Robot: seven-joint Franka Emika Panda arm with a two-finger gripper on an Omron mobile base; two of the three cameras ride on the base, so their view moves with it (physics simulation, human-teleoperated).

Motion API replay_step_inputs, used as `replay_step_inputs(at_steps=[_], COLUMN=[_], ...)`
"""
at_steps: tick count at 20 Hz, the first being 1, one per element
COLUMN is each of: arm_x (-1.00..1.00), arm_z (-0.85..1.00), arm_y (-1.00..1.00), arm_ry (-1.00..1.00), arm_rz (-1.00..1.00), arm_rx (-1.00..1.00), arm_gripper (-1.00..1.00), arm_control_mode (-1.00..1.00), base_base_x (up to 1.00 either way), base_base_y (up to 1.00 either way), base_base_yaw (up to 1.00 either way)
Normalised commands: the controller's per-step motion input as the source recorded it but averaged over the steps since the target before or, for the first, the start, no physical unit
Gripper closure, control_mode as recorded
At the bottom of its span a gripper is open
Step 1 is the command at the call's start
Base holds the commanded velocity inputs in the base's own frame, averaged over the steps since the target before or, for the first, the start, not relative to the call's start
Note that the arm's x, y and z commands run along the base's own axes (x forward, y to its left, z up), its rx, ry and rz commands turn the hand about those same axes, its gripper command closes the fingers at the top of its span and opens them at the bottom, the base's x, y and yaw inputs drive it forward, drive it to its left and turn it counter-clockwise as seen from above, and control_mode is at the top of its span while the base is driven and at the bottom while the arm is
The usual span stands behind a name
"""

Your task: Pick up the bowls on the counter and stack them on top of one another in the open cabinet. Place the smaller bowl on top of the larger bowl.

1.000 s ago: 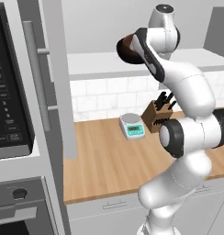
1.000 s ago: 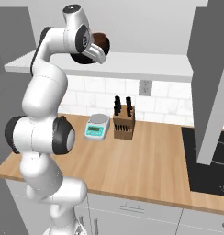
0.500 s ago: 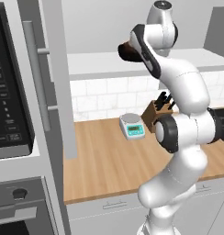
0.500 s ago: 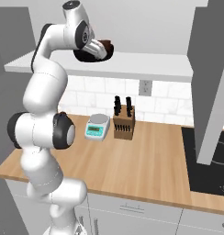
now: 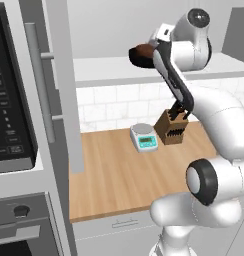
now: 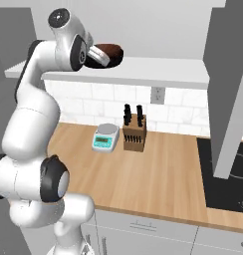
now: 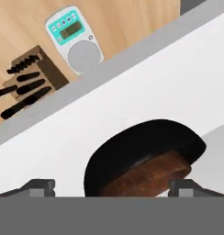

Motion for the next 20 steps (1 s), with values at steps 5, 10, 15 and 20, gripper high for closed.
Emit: replay_step_inputs(at_steps=[5, 10, 15, 20], arm_x=[-1.0, -1.0, -1.0, -1.0], arm_z=[-0.3, -0.79, -1.0, -1.0], arm_y=[-0.08, -0.41, -0.67, -0.69], arm_ry=[-0.6, -0.47, -0.15, 0.05], arm_rz=[0.0, 0.0, 0.0, 0.0], arm_rx=[0.0, 0.0, -0.06, -0.12], arm_gripper=[-1.0, -1.0, -1.0, -1.0], arm_control_mode=[-1.0, -1.0, -1.0, -1.0], base_base_x=[0.0, 0.0, 0.0, 0.0], base_base_y=[0.0, 0.0, 0.0, 0.0], base_base_yaw=[0.0, 0.0, 0.0, 0.0])
